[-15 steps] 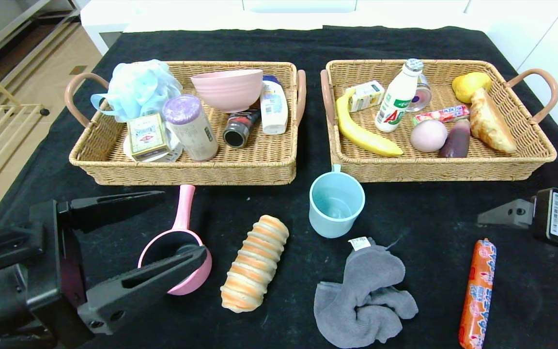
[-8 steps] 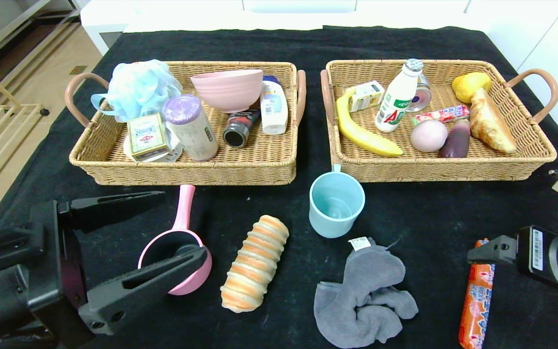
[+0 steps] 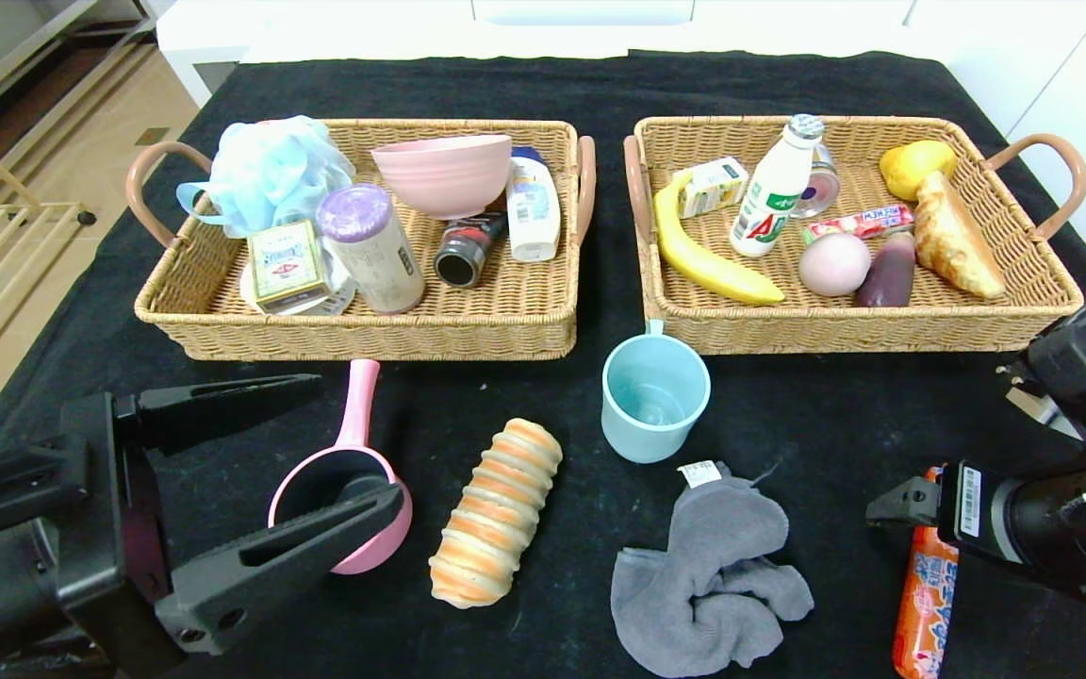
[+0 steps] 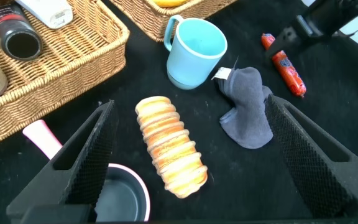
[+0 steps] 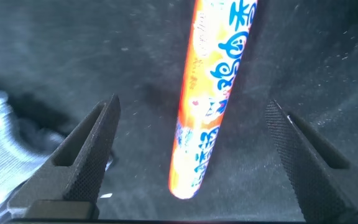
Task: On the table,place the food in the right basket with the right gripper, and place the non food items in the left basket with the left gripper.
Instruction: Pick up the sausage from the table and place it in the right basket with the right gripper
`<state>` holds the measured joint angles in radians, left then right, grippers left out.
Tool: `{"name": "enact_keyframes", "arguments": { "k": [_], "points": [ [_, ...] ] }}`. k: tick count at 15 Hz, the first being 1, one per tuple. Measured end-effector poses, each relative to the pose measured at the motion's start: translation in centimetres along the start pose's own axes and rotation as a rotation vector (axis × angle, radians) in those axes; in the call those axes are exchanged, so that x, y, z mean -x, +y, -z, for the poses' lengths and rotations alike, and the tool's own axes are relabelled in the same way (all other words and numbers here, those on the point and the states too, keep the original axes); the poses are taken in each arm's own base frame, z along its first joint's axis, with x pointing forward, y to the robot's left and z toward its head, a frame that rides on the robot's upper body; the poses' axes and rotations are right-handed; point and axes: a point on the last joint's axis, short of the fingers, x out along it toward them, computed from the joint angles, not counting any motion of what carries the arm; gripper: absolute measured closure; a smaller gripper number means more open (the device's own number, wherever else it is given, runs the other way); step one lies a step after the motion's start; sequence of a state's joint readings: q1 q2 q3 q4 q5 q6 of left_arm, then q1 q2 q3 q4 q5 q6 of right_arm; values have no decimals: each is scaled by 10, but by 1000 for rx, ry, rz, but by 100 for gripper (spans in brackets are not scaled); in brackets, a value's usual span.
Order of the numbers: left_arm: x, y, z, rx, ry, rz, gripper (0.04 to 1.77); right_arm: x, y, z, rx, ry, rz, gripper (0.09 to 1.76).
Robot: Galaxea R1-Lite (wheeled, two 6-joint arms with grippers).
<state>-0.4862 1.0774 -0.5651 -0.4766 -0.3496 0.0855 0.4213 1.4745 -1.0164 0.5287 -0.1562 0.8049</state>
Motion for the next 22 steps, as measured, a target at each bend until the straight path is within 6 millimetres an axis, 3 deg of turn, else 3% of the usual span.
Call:
{"name": "enact_keyframes", "arguments": {
  "k": [5, 6, 9, 13, 14, 22],
  "points": [
    [0, 0, 0, -3, -1, 0, 9, -13, 5, -2, 2, 9, 10, 15],
    [0, 0, 0, -4, -1, 0, 9, -14, 6, -2, 3, 7, 7, 22],
    [0, 0, 0, -4, -2, 0, 9, -16, 7, -2, 5, 11, 10, 70],
    [1, 0, 0, -5, -3, 0, 9, -18, 6, -2, 6, 16, 20, 113],
    [1, 0, 0, -5, -3, 0, 9, -19, 6, -2, 5, 17, 20, 140],
    [0, 0, 0, -5, -1, 2, 9, -22, 7, -1, 7, 26, 29, 140]
  ]
}}
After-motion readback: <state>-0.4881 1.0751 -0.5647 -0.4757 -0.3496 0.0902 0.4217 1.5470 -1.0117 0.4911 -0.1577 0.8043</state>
